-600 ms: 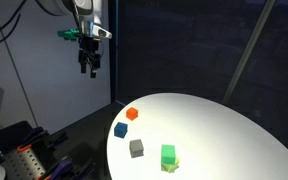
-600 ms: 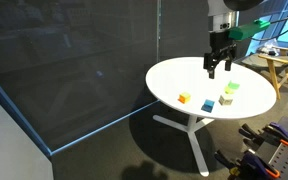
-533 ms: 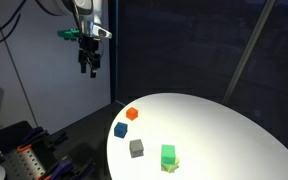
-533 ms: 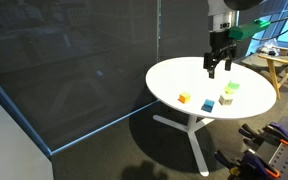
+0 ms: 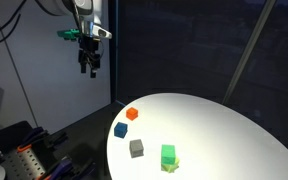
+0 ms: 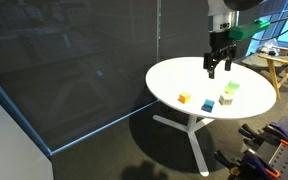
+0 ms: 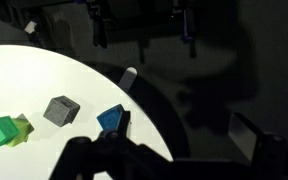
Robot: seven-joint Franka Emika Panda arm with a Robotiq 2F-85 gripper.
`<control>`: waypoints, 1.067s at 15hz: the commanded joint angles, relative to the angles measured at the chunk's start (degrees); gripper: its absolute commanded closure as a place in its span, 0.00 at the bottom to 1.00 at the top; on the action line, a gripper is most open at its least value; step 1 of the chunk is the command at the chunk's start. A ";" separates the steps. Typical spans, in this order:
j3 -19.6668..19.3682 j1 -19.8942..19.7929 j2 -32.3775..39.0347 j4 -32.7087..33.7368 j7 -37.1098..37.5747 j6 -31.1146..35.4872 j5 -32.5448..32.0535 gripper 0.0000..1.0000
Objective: Pick up an orange block and stack it on top of the gray block
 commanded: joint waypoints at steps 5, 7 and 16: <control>-1.79 0.37 0.59 1.36 -0.57 4.17 1.54 0.00; -2.14 0.36 0.78 1.79 -0.91 5.56 2.27 0.00; -2.38 0.67 4.21 5.12 -1.13 15.01 5.06 0.00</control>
